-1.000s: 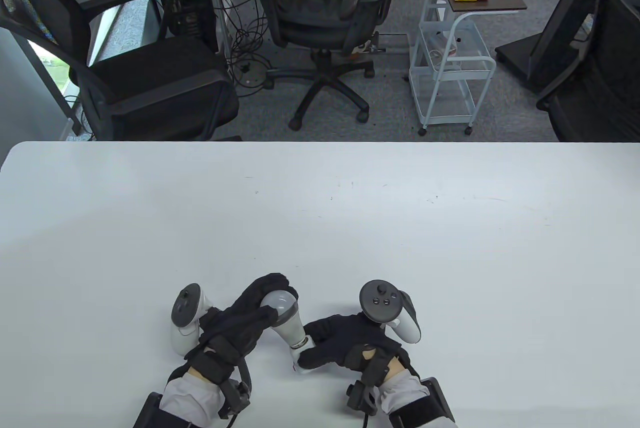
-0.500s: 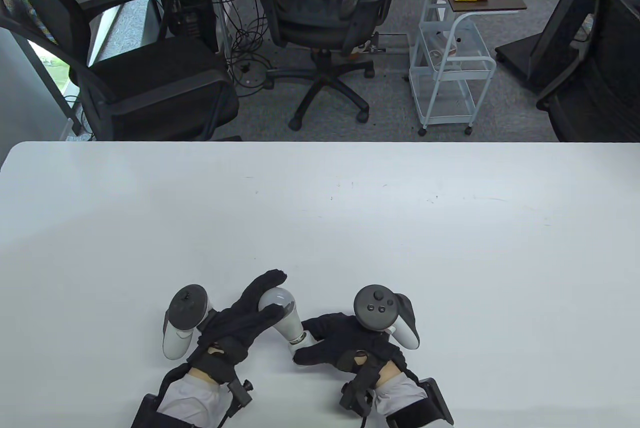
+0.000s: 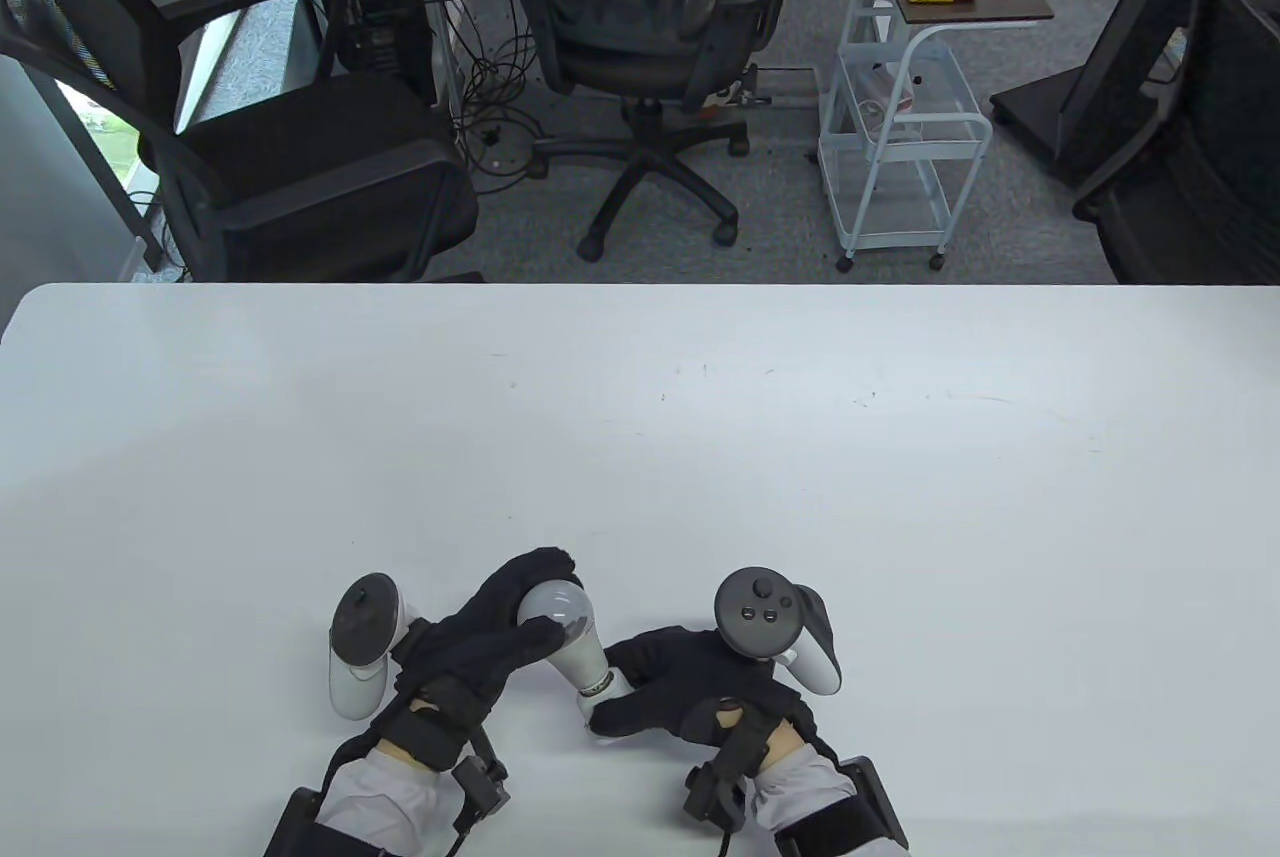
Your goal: Screw light bulb into light bulb socket (Screw with left hand)
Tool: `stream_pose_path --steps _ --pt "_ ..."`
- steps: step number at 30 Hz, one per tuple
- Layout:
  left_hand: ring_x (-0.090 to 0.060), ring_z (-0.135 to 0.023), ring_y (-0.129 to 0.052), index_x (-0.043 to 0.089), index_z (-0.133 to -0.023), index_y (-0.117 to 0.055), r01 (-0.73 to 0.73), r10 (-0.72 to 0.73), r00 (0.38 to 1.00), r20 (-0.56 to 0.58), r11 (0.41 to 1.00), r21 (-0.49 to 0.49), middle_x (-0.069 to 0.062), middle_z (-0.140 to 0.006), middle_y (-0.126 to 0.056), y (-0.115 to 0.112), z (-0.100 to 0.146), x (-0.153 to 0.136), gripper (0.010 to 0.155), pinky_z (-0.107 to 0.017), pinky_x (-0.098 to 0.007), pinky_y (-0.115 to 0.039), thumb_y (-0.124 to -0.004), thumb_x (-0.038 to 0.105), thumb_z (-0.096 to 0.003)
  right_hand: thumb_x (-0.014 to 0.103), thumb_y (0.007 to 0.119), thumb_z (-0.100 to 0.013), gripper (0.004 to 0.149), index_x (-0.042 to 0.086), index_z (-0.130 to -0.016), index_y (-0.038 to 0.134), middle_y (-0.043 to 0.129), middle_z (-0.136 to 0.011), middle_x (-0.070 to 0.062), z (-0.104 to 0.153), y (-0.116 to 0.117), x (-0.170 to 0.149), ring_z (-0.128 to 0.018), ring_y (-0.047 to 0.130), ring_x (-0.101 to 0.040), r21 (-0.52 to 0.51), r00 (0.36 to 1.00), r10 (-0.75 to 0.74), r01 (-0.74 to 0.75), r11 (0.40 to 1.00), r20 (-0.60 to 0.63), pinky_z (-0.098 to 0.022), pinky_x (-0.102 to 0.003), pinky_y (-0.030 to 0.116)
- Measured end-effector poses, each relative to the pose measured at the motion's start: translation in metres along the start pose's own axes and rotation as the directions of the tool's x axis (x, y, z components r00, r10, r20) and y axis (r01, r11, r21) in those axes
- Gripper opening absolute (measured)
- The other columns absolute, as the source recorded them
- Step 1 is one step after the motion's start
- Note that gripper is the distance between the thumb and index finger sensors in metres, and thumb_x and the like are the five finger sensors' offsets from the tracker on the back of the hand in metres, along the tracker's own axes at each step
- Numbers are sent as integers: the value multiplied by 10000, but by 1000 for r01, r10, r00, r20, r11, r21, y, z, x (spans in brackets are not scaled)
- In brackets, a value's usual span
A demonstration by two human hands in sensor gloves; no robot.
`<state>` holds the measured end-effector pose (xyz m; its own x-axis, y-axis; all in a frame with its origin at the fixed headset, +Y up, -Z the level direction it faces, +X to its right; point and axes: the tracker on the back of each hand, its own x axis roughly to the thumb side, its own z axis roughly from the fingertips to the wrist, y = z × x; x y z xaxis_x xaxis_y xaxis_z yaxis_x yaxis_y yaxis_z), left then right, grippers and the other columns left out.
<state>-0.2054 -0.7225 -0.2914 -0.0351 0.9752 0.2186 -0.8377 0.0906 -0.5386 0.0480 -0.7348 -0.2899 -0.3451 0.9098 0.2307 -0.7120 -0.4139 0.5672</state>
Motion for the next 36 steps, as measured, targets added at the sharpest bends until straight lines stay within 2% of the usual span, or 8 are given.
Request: stream_pose_path --steps 18,23,26,29,31,33,35,36 --pt "-467 -1069 -592 186 -1175 -492 -124 129 990 52 988 -90 -217 -1121 -634 -1 -3 0 725 -671 -852 -417 -814 494 -603 500 975 -398 607 81 -819 846 899 -729 -182 -5 5 -3 -660 846 -423 133 988 -149 143 981 33 -647 -767 419" --pt "-474 -1069 -588 182 -1174 -496 -136 142 989 46 985 -107 -224 -1123 -632 -1 -3 0 724 -667 -856 -412 -817 484 -600 499 973 -403 608 83 -826 842 895 -737 -184 -5 6 -4 -667 845 -425 144 990 -141 136 980 27 -645 -768 415" --pt "-496 -1082 -541 182 -1186 -477 -124 128 991 28 985 -120 -245 -1141 -594 -1 -3 -1 730 -661 -866 -388 -813 465 -603 481 965 -418 613 92 -865 810 863 -790 -186 -4 7 -4 -716 815 -435 145 996 -89 89 985 -7 -645 -779 385" --pt "-539 -1093 -450 190 -1201 -466 -41 43 999 10 991 -131 -274 -1168 -537 -1 -3 4 728 -655 -877 -341 -807 438 -607 435 966 -432 631 99 -921 752 822 -851 -203 -5 9 -4 -773 773 -459 135 999 -26 31 990 -35 -644 -793 336" --pt "-565 -1096 -373 194 -1212 -458 58 -58 998 8 990 -128 -307 -1195 -449 1 -2 10 734 -649 -882 -311 -804 426 -607 416 966 -435 633 94 -930 739 808 -873 -205 -5 9 -3 -797 758 -465 123 999 18 -12 992 -44 -644 -797 323" --pt "-582 -1091 -321 201 -1222 -436 179 -180 984 1 977 -116 -322 -1204 -396 2 -1 20 738 -645 -882 -286 -793 417 -612 394 969 -433 626 91 -931 740 801 -889 -203 -4 7 -1 -818 745 -469 69 996 70 -66 995 -57 -649 -795 314" --pt "-573 -1096 -313 211 -1219 -443 329 -329 944 15 939 -100 -306 -1212 -390 1 0 33 715 -652 -876 -278 -781 398 -618 382 974 -429 621 98 -932 743 796 -897 -198 -3 4 1 -828 739 -465 21 992 109 -108 994 -70 -654 -793 309" --pt "-567 -1096 -329 203 -1212 -466 433 -433 901 15 899 -70 -294 -1209 -416 -2 2 43 693 -656 -871 -283 -778 380 -620 380 975 -427 619 102 -931 745 795 -898 -195 -1 2 2 -829 739 -464 -15 987 140 -141 990 -82 -656 -793 309"
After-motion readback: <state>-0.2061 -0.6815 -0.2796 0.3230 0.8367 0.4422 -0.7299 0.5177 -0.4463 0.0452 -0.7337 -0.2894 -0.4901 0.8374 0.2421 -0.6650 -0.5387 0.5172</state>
